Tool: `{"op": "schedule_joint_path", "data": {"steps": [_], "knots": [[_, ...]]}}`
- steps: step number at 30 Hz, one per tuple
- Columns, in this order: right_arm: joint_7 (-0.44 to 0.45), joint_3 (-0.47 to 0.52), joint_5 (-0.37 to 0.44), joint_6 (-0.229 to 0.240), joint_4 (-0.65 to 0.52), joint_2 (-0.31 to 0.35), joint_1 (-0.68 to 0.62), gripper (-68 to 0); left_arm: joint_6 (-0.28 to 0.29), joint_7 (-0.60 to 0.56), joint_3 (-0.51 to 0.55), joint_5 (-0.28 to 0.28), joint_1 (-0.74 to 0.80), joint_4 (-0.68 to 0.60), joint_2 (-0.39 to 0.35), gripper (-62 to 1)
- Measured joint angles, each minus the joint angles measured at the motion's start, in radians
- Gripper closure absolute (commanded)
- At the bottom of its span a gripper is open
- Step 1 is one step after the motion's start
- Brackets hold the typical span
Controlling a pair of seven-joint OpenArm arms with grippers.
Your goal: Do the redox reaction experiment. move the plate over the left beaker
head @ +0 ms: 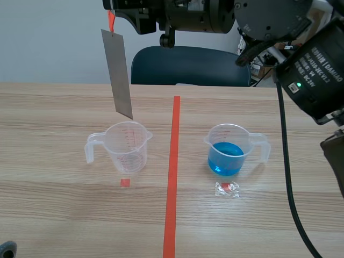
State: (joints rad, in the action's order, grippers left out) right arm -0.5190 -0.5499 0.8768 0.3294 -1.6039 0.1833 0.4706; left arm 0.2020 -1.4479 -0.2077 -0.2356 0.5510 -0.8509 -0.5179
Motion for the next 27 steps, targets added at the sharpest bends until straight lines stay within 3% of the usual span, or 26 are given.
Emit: {"op": "schedule_joint_path", "data": {"steps": [11, 27], "knots": [[-0.01, 0.0, -0.103, 0.0, 0.069, -0.091, 0.0, -0.4, -0.011, 0.015, 0.0, 0.003, 0.0, 0.0, 0.0, -62.3], [-0.086, -0.004, -0.103, 0.008, 0.069, -0.125, 0.003, -0.4, -0.037, 0.015, 0.0, 0.026, 0.0, 0.0, 0.0, -62.3]]}}
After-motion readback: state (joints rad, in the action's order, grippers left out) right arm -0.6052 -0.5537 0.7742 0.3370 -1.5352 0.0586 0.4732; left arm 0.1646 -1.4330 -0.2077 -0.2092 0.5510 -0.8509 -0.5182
